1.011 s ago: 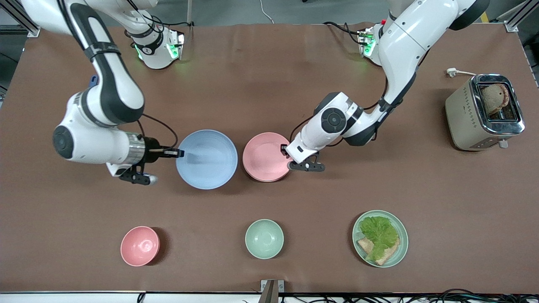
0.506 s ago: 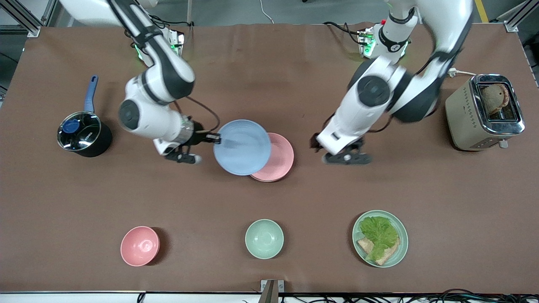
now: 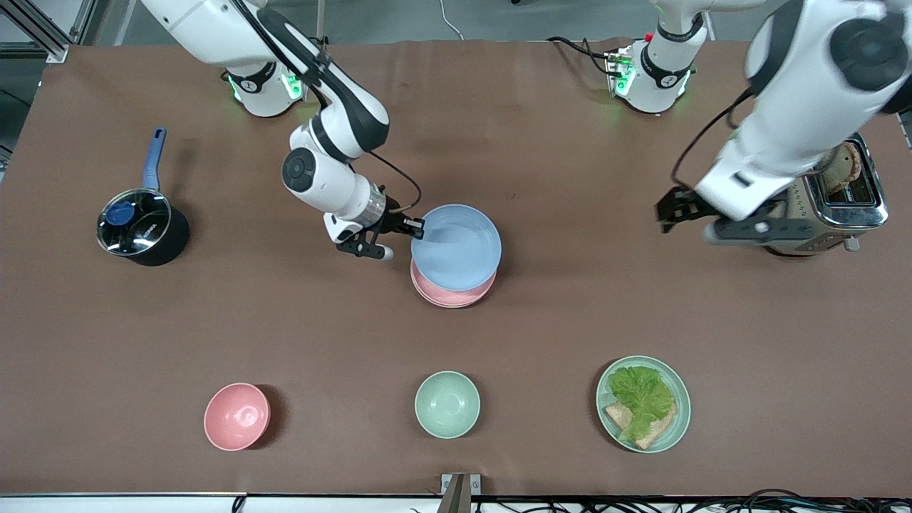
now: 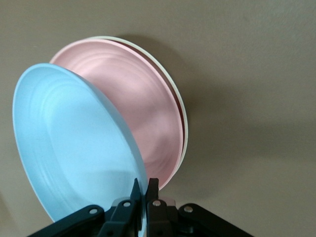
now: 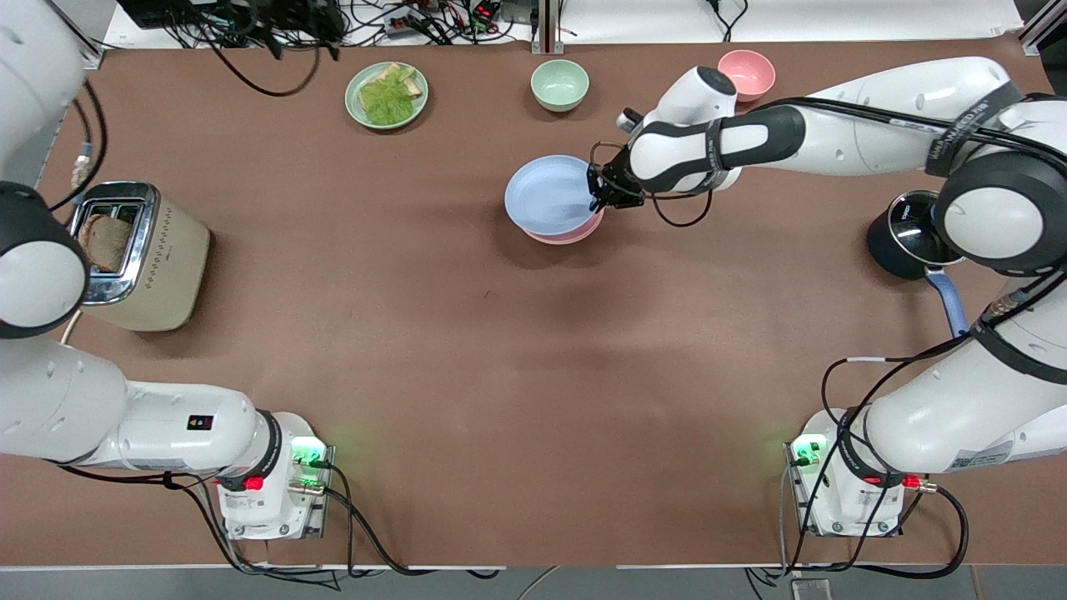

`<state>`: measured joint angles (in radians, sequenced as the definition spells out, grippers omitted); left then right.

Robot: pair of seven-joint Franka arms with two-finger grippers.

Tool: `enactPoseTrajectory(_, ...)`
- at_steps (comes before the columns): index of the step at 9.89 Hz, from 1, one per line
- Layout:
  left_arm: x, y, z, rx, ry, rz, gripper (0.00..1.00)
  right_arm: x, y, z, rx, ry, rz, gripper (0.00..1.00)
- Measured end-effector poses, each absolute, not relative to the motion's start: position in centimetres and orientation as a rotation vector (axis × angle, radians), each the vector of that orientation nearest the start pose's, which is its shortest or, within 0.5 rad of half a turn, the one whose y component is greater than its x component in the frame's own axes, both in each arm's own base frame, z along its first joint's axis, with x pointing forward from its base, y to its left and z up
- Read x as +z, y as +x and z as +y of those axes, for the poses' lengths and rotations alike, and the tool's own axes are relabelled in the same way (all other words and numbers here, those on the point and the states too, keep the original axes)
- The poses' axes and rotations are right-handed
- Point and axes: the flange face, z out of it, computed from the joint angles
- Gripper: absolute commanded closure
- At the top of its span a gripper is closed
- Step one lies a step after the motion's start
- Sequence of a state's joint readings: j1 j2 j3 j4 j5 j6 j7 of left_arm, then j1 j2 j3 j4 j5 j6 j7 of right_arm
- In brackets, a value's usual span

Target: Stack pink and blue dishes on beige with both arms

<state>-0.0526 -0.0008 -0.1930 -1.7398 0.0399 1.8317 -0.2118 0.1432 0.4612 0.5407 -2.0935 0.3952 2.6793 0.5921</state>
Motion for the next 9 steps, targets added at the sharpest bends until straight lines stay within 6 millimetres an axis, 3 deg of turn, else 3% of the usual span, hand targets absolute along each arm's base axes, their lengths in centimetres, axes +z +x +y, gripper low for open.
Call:
enactPoseTrajectory(2, 61.3, 54.7, -10.4, -0.217, -3.110, 0.076, 0.00, 23.8, 47.7, 36.4, 0.196, -2.666, 0.433, 0.92)
enactPoseTrajectory(4, 66.1, 54.1, -8.4, -0.235, -3.105, 0.067, 0.00, 23.5, 47.6, 36.6, 0.193, -2.664, 0.435, 0.39)
enactPoseTrajectory(5, 67.2, 53.7, -7.8, -0.206, -3.104, 0.057, 0.00, 23.3, 47.7, 36.5, 0.193, -2.663, 0.440, 0.15)
enactPoseTrajectory(6, 67.4, 53.1, -7.7, -0.145, -3.103, 0.053, 0.00, 23.3, 47.9, 36.4, 0.186, -2.661, 0.447, 0.00)
enactPoseTrajectory(8, 67.3, 52.8, -6.8, -0.095, -3.111, 0.028, 0.00, 25.1, 49.2, 35.6, 0.156, -2.652, 0.454, 0.00)
enactPoseTrajectory(9, 67.4, 52.9, -6.0, -0.095, -3.133, 0.004, 0.00, 27.5, 50.2, 34.6, 0.141, -2.672, 0.429, 0.00)
